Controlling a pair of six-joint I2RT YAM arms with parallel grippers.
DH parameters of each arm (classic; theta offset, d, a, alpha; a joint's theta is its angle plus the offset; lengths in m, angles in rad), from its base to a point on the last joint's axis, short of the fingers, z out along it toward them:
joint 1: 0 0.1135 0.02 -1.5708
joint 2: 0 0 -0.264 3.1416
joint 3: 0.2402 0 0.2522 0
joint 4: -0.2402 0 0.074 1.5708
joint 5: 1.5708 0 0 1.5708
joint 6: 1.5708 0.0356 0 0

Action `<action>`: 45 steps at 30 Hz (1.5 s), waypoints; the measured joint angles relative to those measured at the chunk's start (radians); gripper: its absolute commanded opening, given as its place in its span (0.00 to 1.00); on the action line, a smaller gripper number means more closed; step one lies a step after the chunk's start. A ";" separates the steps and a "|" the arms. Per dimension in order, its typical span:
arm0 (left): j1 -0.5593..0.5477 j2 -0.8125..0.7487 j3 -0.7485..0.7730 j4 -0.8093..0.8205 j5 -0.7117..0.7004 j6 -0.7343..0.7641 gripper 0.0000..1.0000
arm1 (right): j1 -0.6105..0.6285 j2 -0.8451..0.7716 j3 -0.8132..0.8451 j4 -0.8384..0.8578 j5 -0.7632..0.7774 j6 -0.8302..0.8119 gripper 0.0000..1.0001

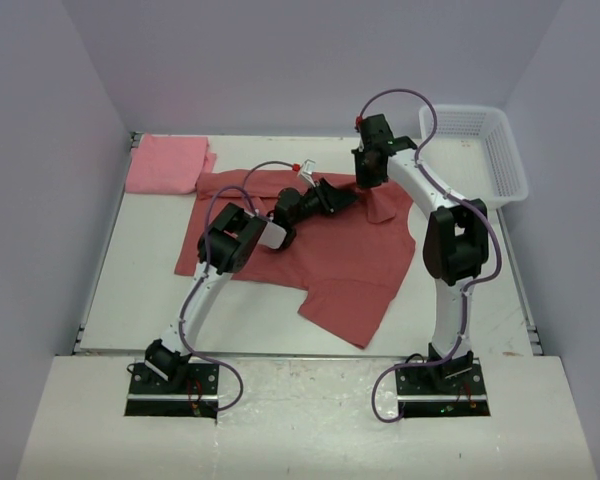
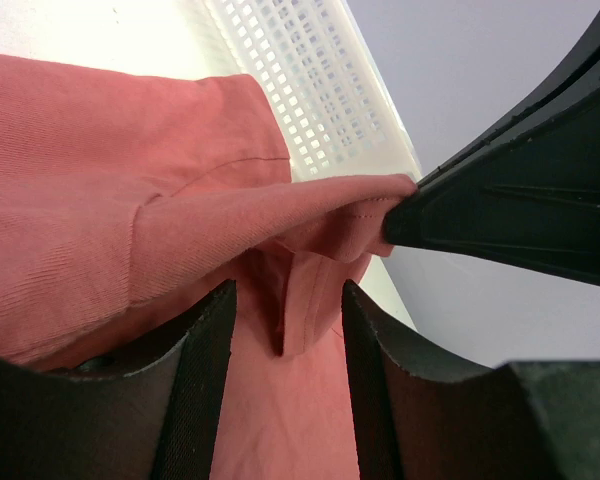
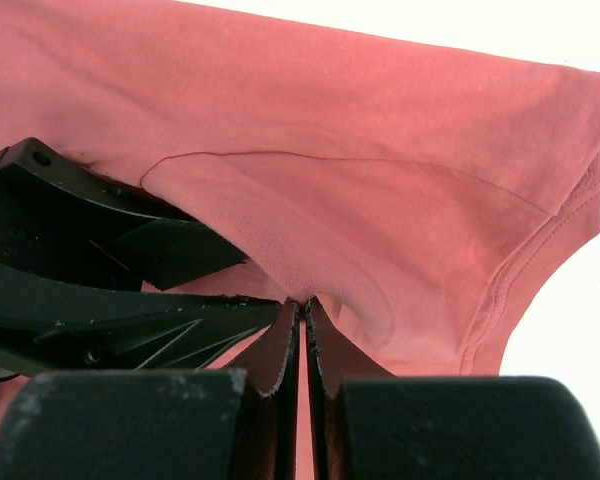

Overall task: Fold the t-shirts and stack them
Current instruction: Fold the flattened tshirt in 1/3 of the way

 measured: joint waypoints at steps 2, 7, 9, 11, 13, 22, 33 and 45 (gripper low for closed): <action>0.000 -0.008 -0.011 0.001 -0.002 0.000 0.50 | 0.000 0.000 0.000 0.000 0.000 0.000 0.00; 0.000 -0.034 -0.038 0.006 -0.009 0.000 0.51 | 0.001 0.000 -0.001 0.000 0.000 0.000 0.00; 0.000 -0.043 -0.044 0.015 -0.010 0.000 0.51 | 0.001 0.000 -0.003 0.000 0.000 0.000 0.00; 0.000 -0.048 -0.044 0.028 -0.013 0.000 0.52 | 0.001 0.000 -0.006 0.000 0.000 0.000 0.00; 0.000 -0.049 -0.044 0.036 -0.016 -0.001 0.52 | 0.002 0.000 -0.013 0.000 0.000 0.000 0.00; 0.000 -0.048 0.031 0.026 -0.019 -0.011 0.37 | 0.005 0.000 -0.027 0.000 0.005 -0.003 0.00; 0.000 -0.045 0.052 0.029 -0.020 -0.025 0.34 | 0.002 -0.005 -0.027 0.001 0.012 -0.003 0.00; 0.000 -0.081 0.000 -0.173 0.012 0.172 0.55 | -0.002 -0.017 0.018 0.060 0.247 -0.010 0.97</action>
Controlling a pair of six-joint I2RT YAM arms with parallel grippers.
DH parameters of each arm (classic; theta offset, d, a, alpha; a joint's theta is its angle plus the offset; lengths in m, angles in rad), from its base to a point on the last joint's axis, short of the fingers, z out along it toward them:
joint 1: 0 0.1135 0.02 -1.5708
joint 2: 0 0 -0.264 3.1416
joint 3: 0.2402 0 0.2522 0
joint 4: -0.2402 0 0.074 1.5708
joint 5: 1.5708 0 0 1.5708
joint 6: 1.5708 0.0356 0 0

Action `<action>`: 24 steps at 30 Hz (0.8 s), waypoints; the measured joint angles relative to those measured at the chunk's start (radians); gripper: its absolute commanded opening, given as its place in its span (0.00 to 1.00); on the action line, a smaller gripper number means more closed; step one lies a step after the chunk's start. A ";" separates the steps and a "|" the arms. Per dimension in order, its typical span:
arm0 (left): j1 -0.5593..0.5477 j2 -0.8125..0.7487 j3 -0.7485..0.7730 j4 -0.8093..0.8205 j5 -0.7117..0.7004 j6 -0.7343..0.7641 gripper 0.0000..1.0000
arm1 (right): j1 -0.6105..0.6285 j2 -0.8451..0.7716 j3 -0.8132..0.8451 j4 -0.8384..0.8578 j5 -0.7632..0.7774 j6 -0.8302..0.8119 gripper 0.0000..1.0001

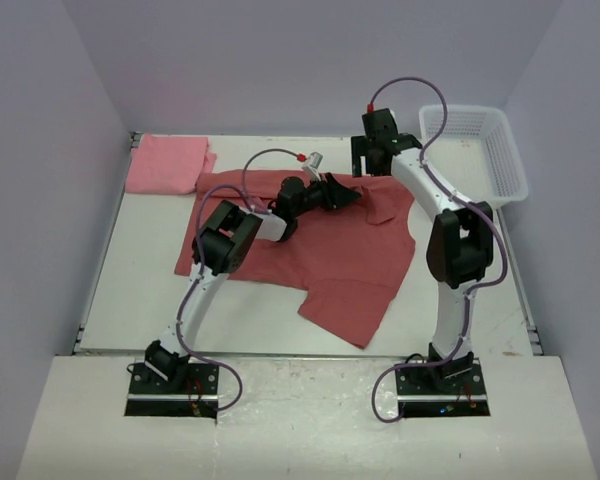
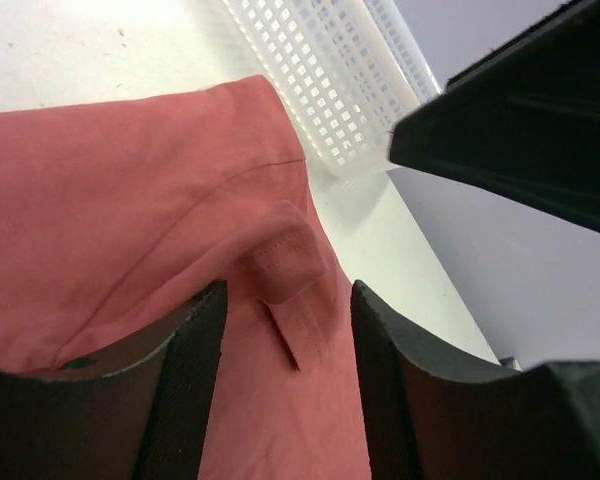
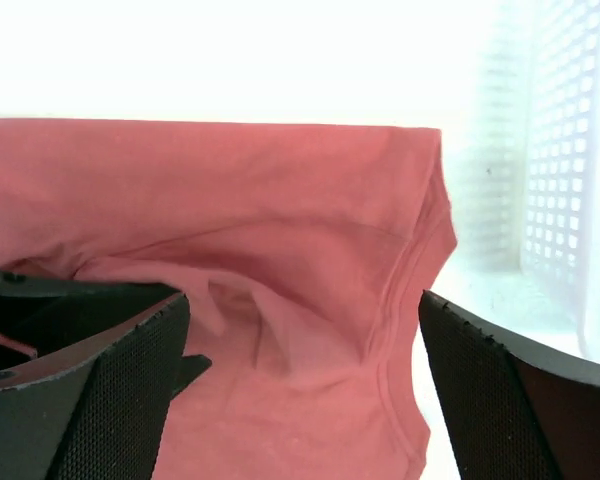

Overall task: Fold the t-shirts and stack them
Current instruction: Fold the flattened tshirt in 1/3 of the way

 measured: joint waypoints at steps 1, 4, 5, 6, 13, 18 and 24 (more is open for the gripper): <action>0.000 -0.003 0.013 -0.026 0.008 0.023 0.56 | -0.003 -0.022 -0.024 0.023 0.003 0.000 0.97; 0.000 -0.034 0.024 -0.089 0.028 0.076 0.60 | -0.007 -0.122 -0.112 0.038 0.014 0.007 0.97; 0.000 -0.048 0.018 -0.100 0.027 0.092 0.60 | -0.003 -0.161 -0.132 0.036 0.025 0.008 0.97; 0.000 -0.069 0.000 -0.107 0.024 0.105 0.60 | 0.002 -0.196 -0.147 0.034 0.032 0.011 0.97; -0.003 -0.174 -0.061 -0.194 -0.038 0.188 0.54 | 0.071 -0.497 -0.334 0.058 0.080 0.039 0.97; -0.025 -0.186 -0.068 -0.314 -0.107 0.300 0.47 | 0.113 -0.724 -0.468 0.079 0.019 0.073 0.96; -0.166 -0.308 -0.159 -0.523 -0.401 0.561 0.41 | 0.135 -0.938 -0.504 0.103 -0.002 0.094 0.96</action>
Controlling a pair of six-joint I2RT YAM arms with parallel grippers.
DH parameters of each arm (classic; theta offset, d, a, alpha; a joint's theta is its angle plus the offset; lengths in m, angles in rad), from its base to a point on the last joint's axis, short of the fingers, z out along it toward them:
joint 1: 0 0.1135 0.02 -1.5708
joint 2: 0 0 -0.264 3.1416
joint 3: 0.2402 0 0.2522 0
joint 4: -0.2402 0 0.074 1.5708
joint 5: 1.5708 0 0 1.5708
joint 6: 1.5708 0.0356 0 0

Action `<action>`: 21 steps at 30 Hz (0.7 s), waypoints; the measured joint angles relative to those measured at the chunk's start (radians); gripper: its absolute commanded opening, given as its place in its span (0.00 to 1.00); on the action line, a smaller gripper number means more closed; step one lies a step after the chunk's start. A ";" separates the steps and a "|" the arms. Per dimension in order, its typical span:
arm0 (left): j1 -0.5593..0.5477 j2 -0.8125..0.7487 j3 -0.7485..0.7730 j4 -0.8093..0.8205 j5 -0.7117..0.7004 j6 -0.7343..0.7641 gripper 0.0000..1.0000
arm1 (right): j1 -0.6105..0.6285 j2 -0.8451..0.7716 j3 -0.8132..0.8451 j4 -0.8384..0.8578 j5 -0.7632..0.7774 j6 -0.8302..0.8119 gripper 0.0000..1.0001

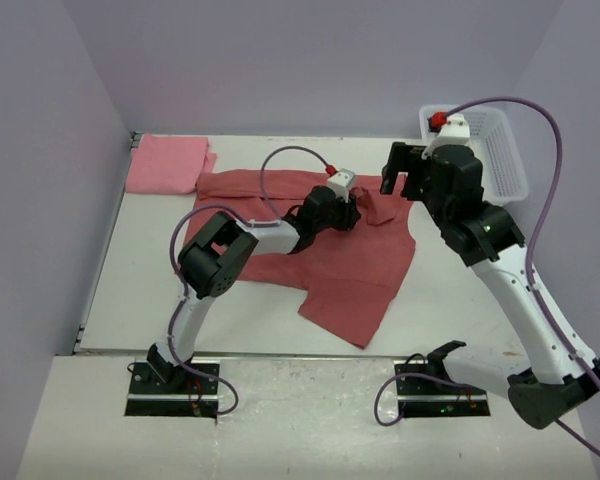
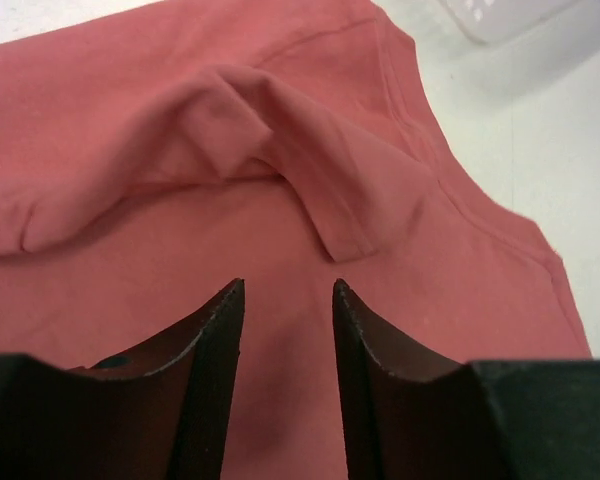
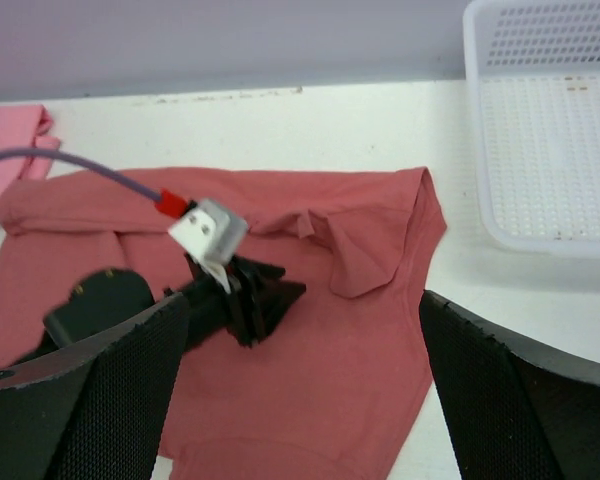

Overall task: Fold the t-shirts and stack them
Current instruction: Fold the flattened tshirt in 1/3 of the way

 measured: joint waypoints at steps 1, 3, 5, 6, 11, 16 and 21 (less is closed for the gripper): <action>-0.027 -0.019 -0.015 -0.013 -0.048 0.033 0.40 | 0.000 -0.018 0.000 0.002 0.002 0.000 0.96; -0.077 -0.049 -0.042 -0.026 -0.149 0.089 0.38 | 0.000 -0.041 0.000 0.004 0.002 0.003 0.96; -0.106 -0.063 -0.065 -0.029 -0.250 0.136 0.37 | 0.000 -0.047 0.000 0.003 0.002 0.004 0.96; -0.114 -0.064 -0.068 -0.037 -0.309 0.157 0.36 | 0.000 -0.046 -0.001 0.002 0.002 0.005 0.96; -0.140 -0.016 -0.006 -0.091 -0.579 0.246 0.38 | 0.005 -0.049 -0.021 -0.007 0.002 0.007 0.96; -0.164 0.066 0.121 -0.153 -0.703 0.315 0.40 | 0.005 -0.075 -0.032 -0.022 0.002 0.008 0.96; -0.177 0.109 0.269 -0.229 -0.686 0.328 0.41 | 0.005 -0.092 -0.032 -0.032 0.002 0.008 0.96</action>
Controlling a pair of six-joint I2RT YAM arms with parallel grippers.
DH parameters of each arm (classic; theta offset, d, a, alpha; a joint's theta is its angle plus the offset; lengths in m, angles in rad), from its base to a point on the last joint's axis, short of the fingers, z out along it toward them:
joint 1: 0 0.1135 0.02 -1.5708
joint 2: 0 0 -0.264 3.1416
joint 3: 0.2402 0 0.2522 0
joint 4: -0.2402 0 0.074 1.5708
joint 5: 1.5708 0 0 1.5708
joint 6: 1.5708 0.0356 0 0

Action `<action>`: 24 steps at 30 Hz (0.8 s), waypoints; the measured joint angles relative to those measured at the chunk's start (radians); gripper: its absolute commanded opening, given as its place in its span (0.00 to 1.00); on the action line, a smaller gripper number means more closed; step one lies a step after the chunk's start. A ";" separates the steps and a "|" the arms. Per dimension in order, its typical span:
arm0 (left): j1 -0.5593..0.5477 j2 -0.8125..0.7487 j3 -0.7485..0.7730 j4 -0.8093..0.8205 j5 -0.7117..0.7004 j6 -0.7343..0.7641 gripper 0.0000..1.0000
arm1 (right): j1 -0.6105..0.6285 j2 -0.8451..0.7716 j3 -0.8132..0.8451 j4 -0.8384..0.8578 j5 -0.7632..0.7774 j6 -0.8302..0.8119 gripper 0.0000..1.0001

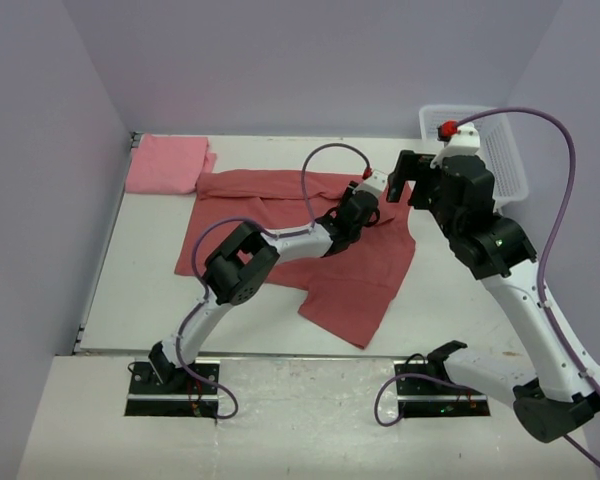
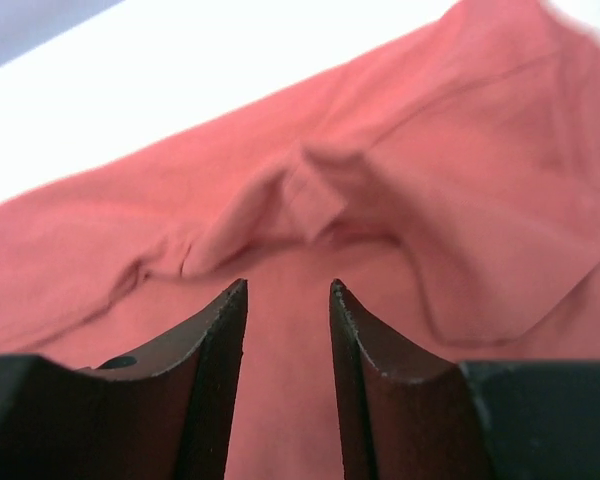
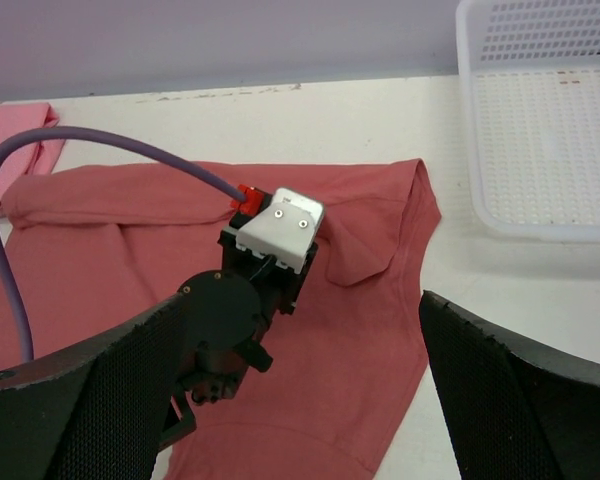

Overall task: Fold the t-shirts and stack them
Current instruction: Fold the flattened tshirt in 1/3 of the way

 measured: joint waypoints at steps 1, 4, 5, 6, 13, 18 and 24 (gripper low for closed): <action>-0.001 0.007 0.029 -0.009 0.008 0.006 0.42 | 0.000 -0.001 0.000 0.000 0.000 0.000 0.96; -0.001 0.021 0.107 -0.034 0.037 0.018 0.44 | 0.000 -0.004 0.000 -0.002 0.000 0.000 0.96; 0.001 0.027 0.135 -0.040 0.046 0.020 0.45 | 0.000 -0.004 0.000 -0.002 0.000 0.000 0.96; 0.003 0.035 0.159 -0.051 0.056 0.021 0.46 | 0.000 -0.005 0.000 -0.002 0.000 0.000 0.96; 0.035 0.103 0.276 -0.122 0.147 0.011 0.47 | 0.000 -0.019 -0.002 -0.002 0.000 0.000 0.96; 0.051 0.120 0.283 -0.173 0.176 0.002 0.48 | 0.000 -0.024 -0.002 -0.003 0.000 0.000 0.96; 0.053 0.121 0.283 -0.193 0.191 -0.008 0.49 | 0.000 -0.025 -0.003 -0.002 0.000 0.000 0.96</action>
